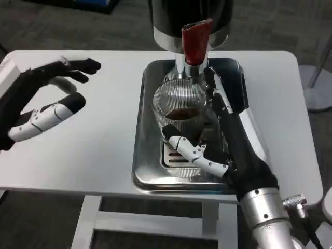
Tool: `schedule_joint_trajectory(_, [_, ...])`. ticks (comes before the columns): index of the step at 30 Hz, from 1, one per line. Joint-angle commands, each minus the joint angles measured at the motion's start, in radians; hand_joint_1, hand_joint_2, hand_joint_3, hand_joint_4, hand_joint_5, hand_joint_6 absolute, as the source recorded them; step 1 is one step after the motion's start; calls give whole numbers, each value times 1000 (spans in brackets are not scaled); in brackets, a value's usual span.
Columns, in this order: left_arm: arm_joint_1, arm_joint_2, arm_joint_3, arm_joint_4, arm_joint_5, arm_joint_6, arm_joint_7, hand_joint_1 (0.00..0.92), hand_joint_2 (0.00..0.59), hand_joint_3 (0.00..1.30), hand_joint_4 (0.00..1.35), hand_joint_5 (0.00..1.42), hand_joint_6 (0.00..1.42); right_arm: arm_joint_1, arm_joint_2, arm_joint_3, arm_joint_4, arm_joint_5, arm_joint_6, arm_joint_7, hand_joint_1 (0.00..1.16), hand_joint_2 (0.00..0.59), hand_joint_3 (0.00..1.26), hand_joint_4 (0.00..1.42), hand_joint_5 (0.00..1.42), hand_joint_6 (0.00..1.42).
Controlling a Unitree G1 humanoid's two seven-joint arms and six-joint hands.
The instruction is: Grasp the cup under the faucet to collect the drink, then remove the cup.
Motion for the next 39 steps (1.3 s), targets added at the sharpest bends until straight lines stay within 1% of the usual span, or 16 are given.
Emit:
schedule_joint_trajectory(1, [-11,0,-42,49,39,-21,45,0,129,362,315,368,533,-2,35,14,13,-38,32,-38,653,240,0,0,5,181])
schedule_joint_trajectory(7, [-12,11,-69,68,43,-31,63,0,125,362,310,365,532,-13,61,16,31,-55,37,-70,653,240,0,0,0,179])
schedule_joint_trajectory(13, [1,19,-74,72,38,-37,63,0,128,364,304,355,523,-42,88,17,75,-59,39,-97,649,244,0,0,0,168])
schedule_joint_trajectory(18, [18,24,-73,68,32,-43,58,0,130,368,304,354,522,-75,109,18,117,-75,53,-127,644,248,0,0,0,147])
schedule_joint_trajectory(26, [32,40,-65,71,18,-44,51,0,125,389,304,349,513,-117,120,19,175,-69,53,-138,636,245,0,0,0,144])
schedule_joint_trajectory(34, [33,50,-73,89,10,-45,46,0,125,400,304,341,508,-135,124,31,209,-82,63,-148,634,245,0,0,0,144])
schedule_joint_trajectory(39, [29,50,-75,93,10,-46,43,0,134,405,304,338,502,-146,134,43,228,-90,75,-160,650,240,0,0,21,186])
